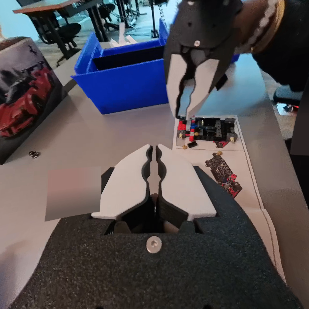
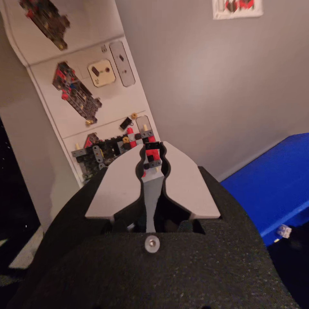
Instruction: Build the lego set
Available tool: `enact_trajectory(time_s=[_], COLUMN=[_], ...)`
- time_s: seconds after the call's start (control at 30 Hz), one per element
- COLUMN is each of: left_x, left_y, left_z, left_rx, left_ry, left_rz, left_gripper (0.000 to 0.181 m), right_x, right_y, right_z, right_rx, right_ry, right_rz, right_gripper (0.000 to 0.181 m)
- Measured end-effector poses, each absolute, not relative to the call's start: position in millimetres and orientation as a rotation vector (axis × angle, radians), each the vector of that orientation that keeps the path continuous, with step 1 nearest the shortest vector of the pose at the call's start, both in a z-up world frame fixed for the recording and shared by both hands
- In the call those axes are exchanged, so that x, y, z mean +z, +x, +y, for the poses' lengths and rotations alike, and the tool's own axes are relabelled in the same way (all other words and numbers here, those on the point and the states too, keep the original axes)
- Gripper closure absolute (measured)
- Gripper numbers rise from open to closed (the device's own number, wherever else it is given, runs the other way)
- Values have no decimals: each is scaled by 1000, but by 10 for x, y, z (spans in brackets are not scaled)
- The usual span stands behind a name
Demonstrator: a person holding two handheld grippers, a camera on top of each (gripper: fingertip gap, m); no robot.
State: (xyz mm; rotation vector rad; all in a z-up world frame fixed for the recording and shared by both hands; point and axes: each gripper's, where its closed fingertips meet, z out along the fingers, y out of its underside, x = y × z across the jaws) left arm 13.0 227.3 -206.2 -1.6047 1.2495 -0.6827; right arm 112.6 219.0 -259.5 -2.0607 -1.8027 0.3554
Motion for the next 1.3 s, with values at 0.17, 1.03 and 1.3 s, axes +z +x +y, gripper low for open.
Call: enact_trajectory(time_s=[0.17,1.03,1.3], left_x=[-2216,-2031,-2043], left_y=[206,67,69], left_z=[2188,2268,2253], left_rx=[-649,-680,-680], left_ry=[-1613,-1575,-1576], left_rz=[1365,1246,1258], left_gripper=[177,177,177], right_x=[-2707,-2555,-2755], right_y=[1141,1198,1083], right_z=[2172,2334,2217], right_rx=[375,382,331], right_ry=[-2167,-2162,-2186], right_rz=[-1969,-1768,-1970], right_gripper=[165,165,165])
